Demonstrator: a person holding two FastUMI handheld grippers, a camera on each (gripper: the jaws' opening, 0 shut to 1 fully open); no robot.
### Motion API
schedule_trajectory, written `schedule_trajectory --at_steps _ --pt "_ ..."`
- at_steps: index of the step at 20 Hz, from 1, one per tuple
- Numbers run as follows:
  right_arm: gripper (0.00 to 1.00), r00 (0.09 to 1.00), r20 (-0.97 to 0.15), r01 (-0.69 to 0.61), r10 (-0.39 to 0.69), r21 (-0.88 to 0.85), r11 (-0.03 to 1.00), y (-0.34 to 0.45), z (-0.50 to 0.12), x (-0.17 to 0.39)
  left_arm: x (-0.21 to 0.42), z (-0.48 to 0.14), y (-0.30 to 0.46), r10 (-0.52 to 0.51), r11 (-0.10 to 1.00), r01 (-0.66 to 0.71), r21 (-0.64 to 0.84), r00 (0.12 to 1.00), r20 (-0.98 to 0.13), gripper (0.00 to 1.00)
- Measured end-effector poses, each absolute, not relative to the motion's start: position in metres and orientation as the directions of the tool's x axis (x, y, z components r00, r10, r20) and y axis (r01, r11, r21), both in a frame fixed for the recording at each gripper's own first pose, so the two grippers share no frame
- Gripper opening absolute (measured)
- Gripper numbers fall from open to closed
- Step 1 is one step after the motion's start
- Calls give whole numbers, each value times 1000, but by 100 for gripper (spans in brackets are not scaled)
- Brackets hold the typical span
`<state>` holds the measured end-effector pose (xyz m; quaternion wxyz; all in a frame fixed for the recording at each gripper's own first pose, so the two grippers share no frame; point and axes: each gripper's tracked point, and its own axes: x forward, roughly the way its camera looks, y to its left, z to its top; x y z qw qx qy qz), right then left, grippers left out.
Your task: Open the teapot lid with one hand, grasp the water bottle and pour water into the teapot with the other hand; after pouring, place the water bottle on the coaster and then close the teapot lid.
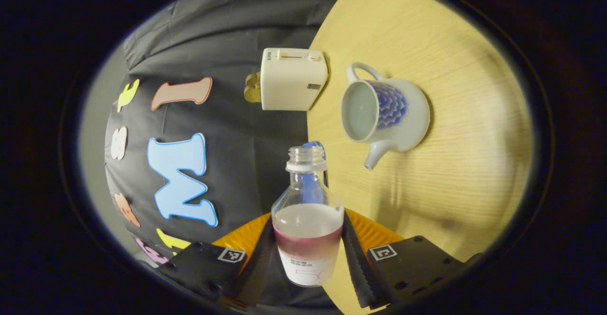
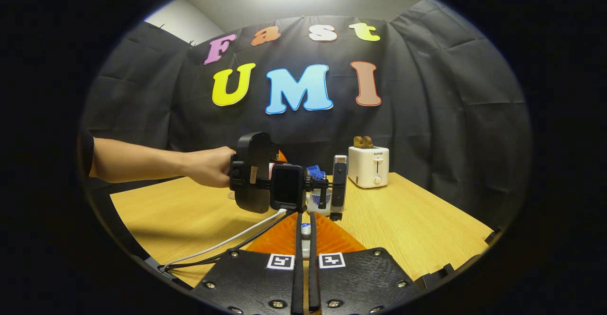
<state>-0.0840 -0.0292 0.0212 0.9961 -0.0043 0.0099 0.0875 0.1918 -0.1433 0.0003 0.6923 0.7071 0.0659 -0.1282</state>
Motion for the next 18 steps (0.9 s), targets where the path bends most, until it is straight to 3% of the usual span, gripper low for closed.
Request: schedule_trajectory --at_steps 8,18 --pt "5 983 -34 -179 179 -1 984 -31 17 -83 187 6 -152 -61 -234 268 935 955 -289 85" --pt "5 983 -48 -179 179 0 984 -33 12 -81 192 17 -163 -57 -402 230 886 960 -276 85"
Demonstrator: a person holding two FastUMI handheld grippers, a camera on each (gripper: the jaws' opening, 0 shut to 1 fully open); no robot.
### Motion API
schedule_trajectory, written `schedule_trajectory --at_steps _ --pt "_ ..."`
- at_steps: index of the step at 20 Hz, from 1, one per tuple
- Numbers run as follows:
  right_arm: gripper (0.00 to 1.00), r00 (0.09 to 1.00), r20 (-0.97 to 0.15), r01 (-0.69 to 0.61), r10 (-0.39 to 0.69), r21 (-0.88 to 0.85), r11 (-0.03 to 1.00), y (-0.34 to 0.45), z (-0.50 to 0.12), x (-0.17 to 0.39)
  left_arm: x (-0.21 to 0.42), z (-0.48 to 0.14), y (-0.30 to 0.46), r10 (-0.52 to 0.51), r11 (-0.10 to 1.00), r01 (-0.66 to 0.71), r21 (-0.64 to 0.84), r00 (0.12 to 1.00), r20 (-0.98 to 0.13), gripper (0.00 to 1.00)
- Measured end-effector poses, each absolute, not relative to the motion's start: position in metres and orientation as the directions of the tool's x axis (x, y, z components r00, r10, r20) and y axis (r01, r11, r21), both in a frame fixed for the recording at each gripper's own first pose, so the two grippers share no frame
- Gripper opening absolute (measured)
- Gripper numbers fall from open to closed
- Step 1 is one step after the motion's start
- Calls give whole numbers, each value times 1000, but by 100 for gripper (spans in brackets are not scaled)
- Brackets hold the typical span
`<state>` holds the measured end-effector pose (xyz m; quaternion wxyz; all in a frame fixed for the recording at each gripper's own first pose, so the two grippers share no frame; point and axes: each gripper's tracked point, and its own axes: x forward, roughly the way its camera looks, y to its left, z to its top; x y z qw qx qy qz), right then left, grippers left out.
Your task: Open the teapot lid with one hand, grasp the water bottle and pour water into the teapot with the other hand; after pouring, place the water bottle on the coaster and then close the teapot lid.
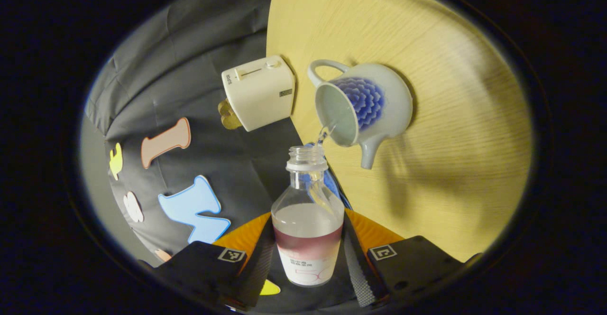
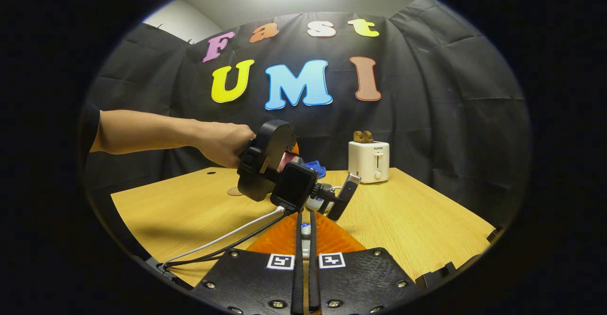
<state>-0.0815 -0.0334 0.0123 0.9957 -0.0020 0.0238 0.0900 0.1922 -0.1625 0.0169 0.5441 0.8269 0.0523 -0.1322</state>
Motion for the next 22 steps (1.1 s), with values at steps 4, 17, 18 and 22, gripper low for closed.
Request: schedule_trajectory --at_steps 4,17,18,22 --pt "5 982 -50 -181 181 -1 983 -32 12 -82 191 20 -167 -59 -444 227 867 958 -281 85" --pt "5 982 -54 -181 181 -3 983 -33 13 -81 192 32 -169 -37 -552 202 809 963 -266 85" --pt "5 982 -54 -182 182 -3 983 -33 13 -81 193 32 -169 -32 -561 204 802 963 -268 85" --pt "5 980 -57 -190 189 -6 982 -31 12 -80 191 34 -170 -34 -573 203 794 962 -271 85"
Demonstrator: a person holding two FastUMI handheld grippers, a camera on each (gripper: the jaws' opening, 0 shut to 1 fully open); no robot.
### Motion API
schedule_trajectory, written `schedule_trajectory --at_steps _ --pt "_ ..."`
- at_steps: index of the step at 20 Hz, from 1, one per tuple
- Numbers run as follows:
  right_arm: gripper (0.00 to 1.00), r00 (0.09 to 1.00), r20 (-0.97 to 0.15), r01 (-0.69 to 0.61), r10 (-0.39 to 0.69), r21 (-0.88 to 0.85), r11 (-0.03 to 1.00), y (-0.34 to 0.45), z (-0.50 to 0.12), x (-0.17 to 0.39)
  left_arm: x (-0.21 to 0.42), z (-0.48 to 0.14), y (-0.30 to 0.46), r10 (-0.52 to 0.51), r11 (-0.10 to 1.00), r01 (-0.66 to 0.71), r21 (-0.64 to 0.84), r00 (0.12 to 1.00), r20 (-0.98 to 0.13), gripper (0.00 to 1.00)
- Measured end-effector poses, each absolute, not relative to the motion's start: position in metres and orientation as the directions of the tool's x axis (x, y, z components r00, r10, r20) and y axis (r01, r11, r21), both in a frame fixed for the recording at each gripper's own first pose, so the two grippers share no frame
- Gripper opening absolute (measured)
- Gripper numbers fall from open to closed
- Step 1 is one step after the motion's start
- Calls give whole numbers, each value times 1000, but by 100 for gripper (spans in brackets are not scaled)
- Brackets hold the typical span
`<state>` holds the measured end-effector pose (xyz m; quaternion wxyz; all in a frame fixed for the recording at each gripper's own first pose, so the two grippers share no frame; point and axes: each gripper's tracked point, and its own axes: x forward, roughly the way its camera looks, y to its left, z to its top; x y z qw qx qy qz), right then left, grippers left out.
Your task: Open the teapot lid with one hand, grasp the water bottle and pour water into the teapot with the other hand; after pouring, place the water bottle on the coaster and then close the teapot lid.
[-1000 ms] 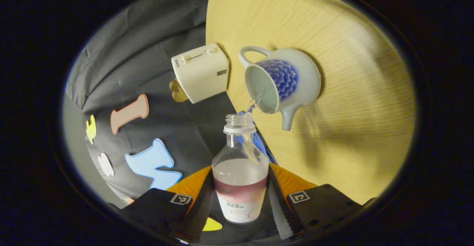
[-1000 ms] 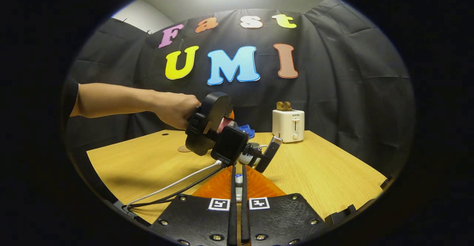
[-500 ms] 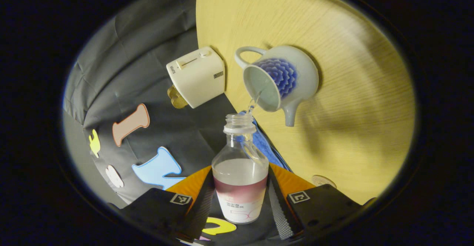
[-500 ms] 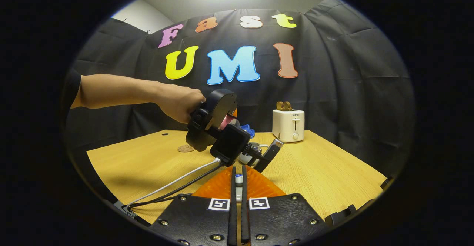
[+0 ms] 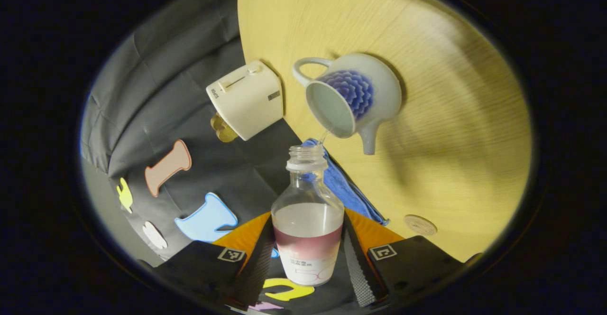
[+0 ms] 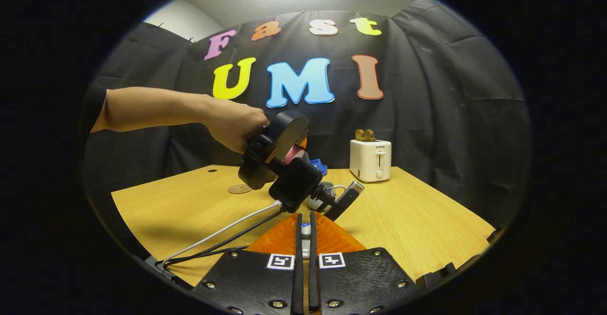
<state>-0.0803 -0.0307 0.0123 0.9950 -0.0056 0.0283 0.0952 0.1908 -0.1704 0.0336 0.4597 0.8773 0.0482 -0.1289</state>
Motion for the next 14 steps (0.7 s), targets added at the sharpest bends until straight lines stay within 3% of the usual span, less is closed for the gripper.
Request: schedule_trajectory --at_steps 14 --pt "5 979 -77 -188 187 -9 982 -32 7 -81 188 33 -177 -36 -610 193 769 962 -269 85"
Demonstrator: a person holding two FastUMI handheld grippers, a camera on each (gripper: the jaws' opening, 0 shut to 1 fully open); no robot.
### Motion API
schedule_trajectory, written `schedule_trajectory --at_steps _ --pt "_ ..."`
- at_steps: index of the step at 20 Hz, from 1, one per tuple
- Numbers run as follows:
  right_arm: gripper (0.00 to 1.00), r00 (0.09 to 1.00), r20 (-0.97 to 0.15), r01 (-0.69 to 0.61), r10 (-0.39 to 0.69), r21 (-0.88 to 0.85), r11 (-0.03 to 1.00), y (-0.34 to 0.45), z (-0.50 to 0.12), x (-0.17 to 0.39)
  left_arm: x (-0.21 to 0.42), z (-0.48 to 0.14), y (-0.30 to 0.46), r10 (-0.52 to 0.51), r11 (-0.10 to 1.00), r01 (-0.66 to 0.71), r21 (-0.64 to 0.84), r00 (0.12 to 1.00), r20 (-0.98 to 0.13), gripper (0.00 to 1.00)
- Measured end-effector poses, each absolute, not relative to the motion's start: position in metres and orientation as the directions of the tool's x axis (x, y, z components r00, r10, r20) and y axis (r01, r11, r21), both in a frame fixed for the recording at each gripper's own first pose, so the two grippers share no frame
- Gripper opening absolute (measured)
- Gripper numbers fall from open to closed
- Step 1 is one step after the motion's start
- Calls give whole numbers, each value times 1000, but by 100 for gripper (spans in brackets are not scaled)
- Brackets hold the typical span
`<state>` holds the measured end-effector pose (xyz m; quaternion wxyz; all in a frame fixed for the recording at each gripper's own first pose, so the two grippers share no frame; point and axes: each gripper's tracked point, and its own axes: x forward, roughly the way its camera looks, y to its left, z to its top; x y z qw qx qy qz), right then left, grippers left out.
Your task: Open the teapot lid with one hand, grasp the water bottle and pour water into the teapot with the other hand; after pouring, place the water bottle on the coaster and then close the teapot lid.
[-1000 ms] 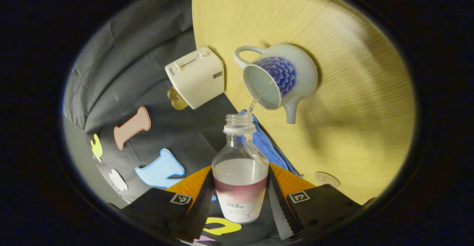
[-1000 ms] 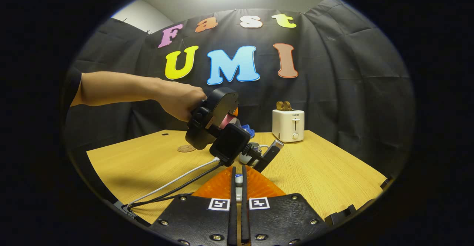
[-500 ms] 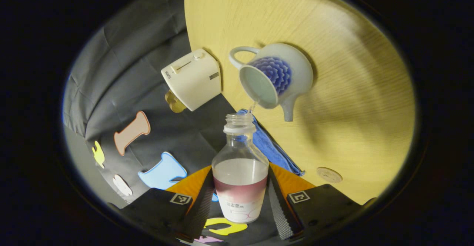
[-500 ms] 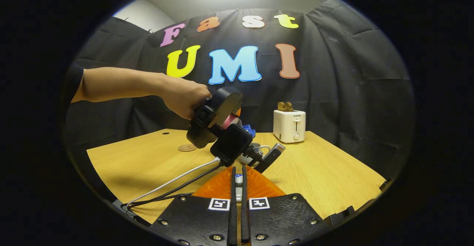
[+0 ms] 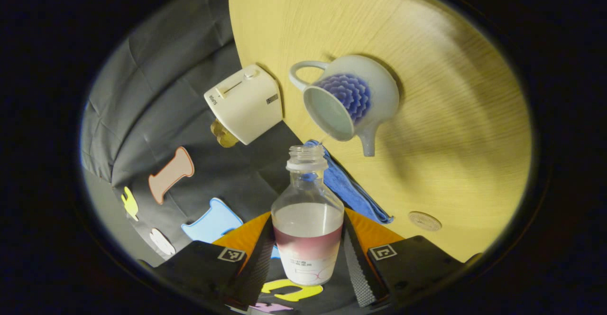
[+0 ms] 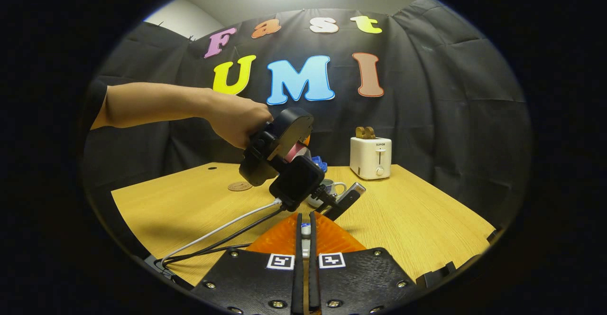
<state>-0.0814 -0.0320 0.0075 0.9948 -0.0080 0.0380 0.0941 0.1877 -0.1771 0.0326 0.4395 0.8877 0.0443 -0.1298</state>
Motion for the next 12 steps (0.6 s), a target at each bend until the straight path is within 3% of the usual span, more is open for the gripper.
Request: schedule_trajectory --at_steps 9,12 --pt "5 980 -81 -185 184 -1 983 -33 7 -83 187 27 -175 -63 -559 195 806 959 -275 85" --pt "5 982 -66 -175 175 -3 985 -35 11 -83 191 20 -166 -93 -478 205 854 955 -282 85"
